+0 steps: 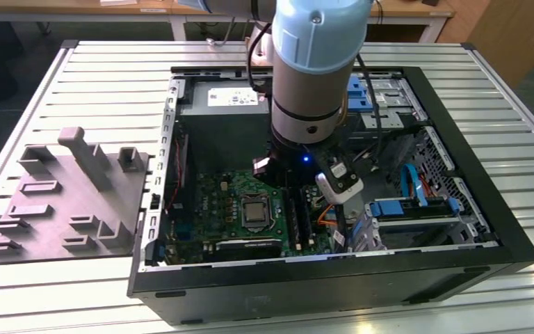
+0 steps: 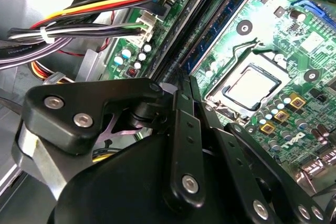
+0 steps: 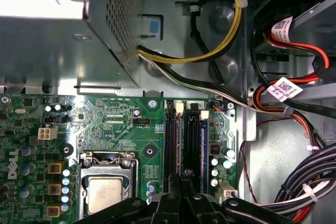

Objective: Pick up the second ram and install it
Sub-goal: 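Insert the second ram into the second slot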

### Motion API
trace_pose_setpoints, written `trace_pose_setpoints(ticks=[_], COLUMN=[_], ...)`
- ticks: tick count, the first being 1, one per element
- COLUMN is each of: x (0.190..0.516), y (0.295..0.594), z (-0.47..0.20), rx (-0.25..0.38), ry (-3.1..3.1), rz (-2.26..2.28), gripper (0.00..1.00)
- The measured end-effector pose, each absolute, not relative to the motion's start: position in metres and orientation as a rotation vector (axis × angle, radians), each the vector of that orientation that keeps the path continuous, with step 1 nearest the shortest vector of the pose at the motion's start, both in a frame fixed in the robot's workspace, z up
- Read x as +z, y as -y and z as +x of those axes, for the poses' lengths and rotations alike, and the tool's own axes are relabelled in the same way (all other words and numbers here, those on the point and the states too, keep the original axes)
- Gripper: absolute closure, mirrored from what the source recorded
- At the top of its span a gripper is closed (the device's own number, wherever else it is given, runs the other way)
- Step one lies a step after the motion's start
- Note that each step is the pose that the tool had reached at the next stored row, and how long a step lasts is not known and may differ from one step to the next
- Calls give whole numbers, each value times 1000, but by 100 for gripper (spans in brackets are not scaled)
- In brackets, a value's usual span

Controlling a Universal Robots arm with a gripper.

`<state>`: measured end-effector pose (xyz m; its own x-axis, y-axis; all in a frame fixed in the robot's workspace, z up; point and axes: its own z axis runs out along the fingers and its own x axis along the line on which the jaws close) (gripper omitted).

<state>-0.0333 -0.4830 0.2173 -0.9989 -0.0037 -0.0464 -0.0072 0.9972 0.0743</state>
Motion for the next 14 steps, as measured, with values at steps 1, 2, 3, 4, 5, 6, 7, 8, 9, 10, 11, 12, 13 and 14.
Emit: trace_pose_setpoints(ticks=[1, 2, 3, 4, 5, 6, 7, 8, 9, 10, 11, 12, 13, 14], x=[217, 217, 217, 216, 216, 216, 216, 216, 216, 216, 215, 215, 215, 215], y=[483, 483, 483, 483, 483, 483, 483, 483, 483, 483, 483, 483, 483, 483], z=[-33, -33, -33, -33, -33, -33, -33, -33, -33, -33, -33, -33, -33, -33], rx=[115, 116, 116, 116, 116, 116, 115, 115, 115, 116, 116, 115, 115, 115], ry=[-3093, -3093, -3093, -3093, -3093, -3093, -3093, -3093, -3093, -3093, -3093, -3093, -3093, -3093], rz=[-8, -8, -8, -8, -8, -8, -8, -8, -8, -8, -8, -8, -8, -8], gripper=[89, 89, 89, 89, 89, 89, 89, 89, 89, 89, 89, 89, 89, 89])
